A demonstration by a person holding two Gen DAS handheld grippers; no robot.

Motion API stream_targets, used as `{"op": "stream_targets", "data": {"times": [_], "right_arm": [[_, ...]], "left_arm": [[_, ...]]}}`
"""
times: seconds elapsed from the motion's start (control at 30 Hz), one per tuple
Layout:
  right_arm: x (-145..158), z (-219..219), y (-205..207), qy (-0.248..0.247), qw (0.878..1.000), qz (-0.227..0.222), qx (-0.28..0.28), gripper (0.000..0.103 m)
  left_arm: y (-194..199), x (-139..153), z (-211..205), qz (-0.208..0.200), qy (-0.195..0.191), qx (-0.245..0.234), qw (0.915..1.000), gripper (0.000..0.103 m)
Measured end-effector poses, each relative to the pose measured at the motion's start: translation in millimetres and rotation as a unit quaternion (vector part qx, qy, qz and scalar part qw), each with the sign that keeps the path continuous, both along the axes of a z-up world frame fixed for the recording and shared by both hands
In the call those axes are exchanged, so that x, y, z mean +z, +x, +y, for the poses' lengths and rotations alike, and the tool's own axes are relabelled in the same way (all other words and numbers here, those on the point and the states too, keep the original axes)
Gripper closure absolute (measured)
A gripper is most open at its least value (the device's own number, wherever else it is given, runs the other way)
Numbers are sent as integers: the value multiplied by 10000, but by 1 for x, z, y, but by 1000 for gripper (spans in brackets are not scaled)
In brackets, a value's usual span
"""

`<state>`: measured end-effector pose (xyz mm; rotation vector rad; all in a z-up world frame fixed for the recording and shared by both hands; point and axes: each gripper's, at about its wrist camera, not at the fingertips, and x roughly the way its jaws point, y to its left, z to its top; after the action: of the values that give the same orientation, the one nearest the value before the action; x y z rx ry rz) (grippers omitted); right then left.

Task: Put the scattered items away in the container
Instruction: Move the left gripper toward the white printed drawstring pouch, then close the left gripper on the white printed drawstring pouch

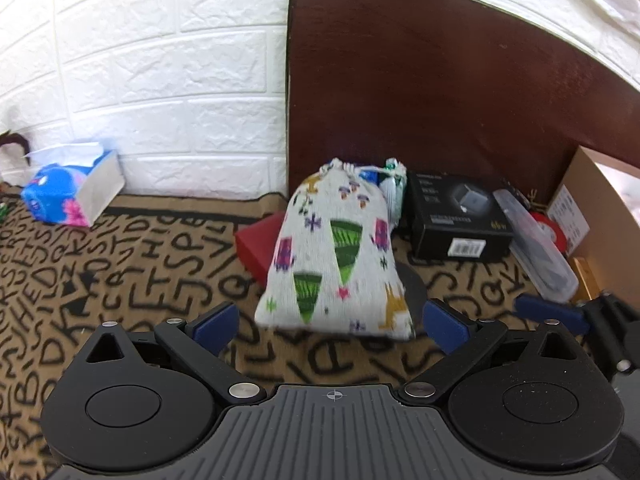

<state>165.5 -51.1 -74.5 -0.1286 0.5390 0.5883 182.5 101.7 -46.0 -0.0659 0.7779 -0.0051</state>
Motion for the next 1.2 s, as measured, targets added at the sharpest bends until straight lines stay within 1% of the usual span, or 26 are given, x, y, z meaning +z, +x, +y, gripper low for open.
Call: {"op": "stream_targets", "data": {"times": [0.27,0.57,0.63,0.67,0.7,0.73,0.8,0.83,0.87,0.93,1.03,1.1,1.2], "right_arm": [[-11,18,35,60,9994,-115,321,2],[-22,29,62,186,9979,73,609,9],[-24,31,65,210,9976,102,657,11],[-23,32,66,219,9973,123,688,12],[-24,33,67,231,9969,151,740,15],[-24,33,67,275,9962,190,799,18],[-24,32,68,369,9949,305,887,21],[-23,32,67,390,9948,332,884,22],[-21,31,65,399,9946,342,894,23],[-19,30,62,367,9947,335,899,32],[-17,31,57,229,9951,287,923,37],[-15,31,53,163,9954,264,912,39],[-11,25,44,200,9952,349,895,42]], "left_arm": [[41,-12,7,63,25,-329,9994,0],[66,-27,17,381,-319,-628,9968,3],[67,-29,15,367,-263,-650,9969,4],[68,-29,13,349,-203,-680,9969,5],[68,-29,11,337,-140,-708,9968,8],[69,-29,9,327,-60,-727,9968,9],[69,-29,5,326,79,-735,9967,18],[68,-28,5,337,105,-715,9968,19],[68,-28,5,361,95,-697,9969,21],[67,-26,6,418,59,-659,9969,22],[62,-23,6,443,60,-639,9970,28],[57,-21,2,415,119,-644,9970,32],[47,-17,-3,460,160,-652,9967,34]]}}
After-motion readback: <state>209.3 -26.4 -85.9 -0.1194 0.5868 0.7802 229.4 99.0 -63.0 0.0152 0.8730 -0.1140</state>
